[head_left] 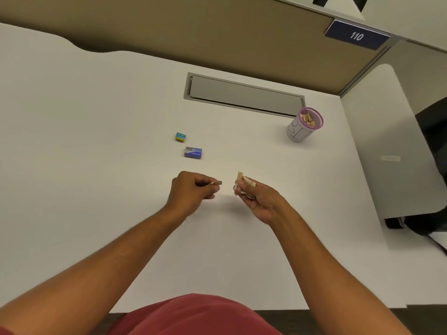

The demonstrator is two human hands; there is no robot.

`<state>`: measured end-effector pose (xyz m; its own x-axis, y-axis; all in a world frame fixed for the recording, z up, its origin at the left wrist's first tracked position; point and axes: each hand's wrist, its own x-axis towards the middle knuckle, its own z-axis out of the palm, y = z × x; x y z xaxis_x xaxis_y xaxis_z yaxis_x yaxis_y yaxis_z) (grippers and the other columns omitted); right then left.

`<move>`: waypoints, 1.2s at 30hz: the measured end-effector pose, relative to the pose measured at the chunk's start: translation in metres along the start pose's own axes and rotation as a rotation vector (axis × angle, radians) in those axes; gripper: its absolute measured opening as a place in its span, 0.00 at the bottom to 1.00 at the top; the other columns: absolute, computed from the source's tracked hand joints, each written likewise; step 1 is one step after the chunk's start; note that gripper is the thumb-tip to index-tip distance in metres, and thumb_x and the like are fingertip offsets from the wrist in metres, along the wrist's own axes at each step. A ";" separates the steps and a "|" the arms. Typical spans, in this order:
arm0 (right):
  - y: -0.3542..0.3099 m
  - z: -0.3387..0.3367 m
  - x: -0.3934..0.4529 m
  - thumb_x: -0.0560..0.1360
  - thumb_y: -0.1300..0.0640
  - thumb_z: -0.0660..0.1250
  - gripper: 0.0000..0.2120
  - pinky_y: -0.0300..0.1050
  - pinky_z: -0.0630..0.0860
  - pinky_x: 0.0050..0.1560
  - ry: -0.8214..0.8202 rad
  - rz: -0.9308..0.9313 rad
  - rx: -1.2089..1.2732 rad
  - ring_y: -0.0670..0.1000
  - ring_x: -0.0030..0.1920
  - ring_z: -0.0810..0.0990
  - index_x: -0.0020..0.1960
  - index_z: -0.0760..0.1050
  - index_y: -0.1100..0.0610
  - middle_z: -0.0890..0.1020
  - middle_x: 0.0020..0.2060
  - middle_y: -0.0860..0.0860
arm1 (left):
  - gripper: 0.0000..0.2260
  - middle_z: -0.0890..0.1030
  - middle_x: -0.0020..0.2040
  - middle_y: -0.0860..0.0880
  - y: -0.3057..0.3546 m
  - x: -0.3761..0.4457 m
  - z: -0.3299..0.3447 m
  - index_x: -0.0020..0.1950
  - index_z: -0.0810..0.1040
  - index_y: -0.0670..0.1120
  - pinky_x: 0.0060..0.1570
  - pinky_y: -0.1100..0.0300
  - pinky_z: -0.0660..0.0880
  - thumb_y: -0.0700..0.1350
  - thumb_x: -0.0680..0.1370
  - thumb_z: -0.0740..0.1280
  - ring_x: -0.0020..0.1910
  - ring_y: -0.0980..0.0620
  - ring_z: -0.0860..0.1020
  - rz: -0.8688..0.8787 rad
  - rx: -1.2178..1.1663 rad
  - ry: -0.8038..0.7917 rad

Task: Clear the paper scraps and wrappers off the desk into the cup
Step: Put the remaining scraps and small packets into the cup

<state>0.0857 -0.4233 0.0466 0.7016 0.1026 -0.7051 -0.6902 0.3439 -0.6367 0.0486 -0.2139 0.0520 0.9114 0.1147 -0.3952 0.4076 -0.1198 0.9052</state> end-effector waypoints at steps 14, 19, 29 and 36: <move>-0.163 -0.122 0.037 0.78 0.65 0.71 0.04 0.40 0.81 0.52 -0.034 -0.150 -0.104 0.48 0.37 0.82 0.53 0.81 0.63 0.82 0.39 0.54 | 0.07 0.90 0.47 0.52 0.090 0.065 0.162 0.52 0.89 0.41 0.45 0.64 0.84 0.39 0.74 0.78 0.47 0.55 0.88 0.070 -0.138 -0.018; -0.247 -0.124 0.083 0.72 0.60 0.79 0.13 0.42 0.85 0.45 0.200 -0.482 -0.474 0.49 0.43 0.85 0.55 0.85 0.62 0.87 0.49 0.54 | 0.07 0.90 0.47 0.51 0.110 0.088 0.189 0.52 0.89 0.42 0.48 0.60 0.85 0.39 0.74 0.78 0.47 0.54 0.88 0.093 -0.139 0.001; -0.280 -0.112 0.157 0.75 0.54 0.77 0.20 0.49 0.82 0.56 0.254 -0.602 -1.663 0.60 0.56 0.83 0.65 0.82 0.57 0.82 0.61 0.58 | 0.07 0.90 0.47 0.51 0.106 0.101 0.196 0.51 0.89 0.42 0.48 0.59 0.85 0.39 0.74 0.78 0.46 0.53 0.88 0.060 -0.142 0.056; -0.314 -0.116 0.126 0.72 0.62 0.79 0.19 0.47 0.79 0.45 0.131 -0.669 -1.664 0.57 0.55 0.84 0.62 0.84 0.54 0.84 0.59 0.55 | 0.07 0.90 0.47 0.51 0.103 0.101 0.196 0.52 0.89 0.42 0.48 0.61 0.85 0.40 0.75 0.78 0.47 0.53 0.88 0.050 -0.140 0.064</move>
<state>0.3704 -0.6260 0.1212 0.9473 0.2593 -0.1883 0.1821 -0.9190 -0.3496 0.1935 -0.4081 0.0750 0.9229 0.1753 -0.3427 0.3462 0.0110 0.9381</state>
